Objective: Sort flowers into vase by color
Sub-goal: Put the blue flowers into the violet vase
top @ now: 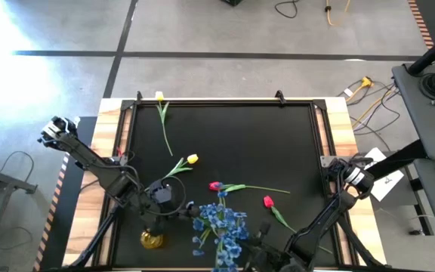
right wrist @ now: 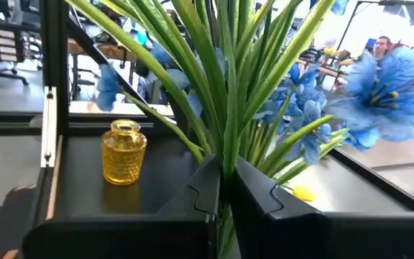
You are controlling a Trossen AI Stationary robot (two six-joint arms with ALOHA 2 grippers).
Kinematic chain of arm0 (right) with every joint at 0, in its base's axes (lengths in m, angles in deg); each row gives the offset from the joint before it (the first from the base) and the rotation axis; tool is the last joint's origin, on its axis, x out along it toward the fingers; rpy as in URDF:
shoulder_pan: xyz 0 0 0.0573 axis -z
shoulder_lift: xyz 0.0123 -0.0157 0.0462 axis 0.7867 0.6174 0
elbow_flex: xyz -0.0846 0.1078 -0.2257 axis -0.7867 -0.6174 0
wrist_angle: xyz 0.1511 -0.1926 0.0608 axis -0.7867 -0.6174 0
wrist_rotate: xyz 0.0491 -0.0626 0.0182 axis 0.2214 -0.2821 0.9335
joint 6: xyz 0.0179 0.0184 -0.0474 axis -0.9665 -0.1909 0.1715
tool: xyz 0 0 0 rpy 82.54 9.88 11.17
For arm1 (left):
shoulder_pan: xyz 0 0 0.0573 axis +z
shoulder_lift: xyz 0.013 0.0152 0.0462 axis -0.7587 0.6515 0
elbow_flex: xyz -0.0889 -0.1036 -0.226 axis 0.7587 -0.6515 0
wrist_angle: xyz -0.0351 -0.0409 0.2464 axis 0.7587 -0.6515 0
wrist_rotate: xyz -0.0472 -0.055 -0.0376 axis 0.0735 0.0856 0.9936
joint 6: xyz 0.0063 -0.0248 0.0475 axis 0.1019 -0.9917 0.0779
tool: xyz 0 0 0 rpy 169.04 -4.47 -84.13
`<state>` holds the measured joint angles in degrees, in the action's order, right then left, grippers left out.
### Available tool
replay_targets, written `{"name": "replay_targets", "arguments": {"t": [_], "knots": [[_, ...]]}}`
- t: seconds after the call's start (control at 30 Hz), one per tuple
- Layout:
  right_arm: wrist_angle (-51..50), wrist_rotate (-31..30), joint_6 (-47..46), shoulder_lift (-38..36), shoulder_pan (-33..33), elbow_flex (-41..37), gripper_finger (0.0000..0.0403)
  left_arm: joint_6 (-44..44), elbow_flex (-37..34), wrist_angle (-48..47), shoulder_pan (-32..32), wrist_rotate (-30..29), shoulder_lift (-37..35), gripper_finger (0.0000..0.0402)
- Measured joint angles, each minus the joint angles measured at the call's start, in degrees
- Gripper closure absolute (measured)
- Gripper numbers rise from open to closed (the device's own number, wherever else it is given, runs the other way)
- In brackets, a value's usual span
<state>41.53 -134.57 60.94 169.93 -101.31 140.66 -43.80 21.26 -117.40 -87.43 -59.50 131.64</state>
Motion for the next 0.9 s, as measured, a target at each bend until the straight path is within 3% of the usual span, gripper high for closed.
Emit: {"name": "replay_targets", "arguments": {"t": [0.3,0.53,0.9], "knots": [[3.3,0.1,2.4,-0.1,0.5,0.0,0.039,-3.6,-3.5,0.1,-0.6,0.1,-0.3,0.024],[5.4,3.4,3.1,-0.1,1.6,0.0,0.039,-3.5,-3.9,0.3,-1.0,0.2,-0.3,0.024],[5.7,3.7,6.0,0.3,3.2,0.0,0.039,-4.0,-3.9,0.2,-1.0,0.4,-0.3,0.024]]}}
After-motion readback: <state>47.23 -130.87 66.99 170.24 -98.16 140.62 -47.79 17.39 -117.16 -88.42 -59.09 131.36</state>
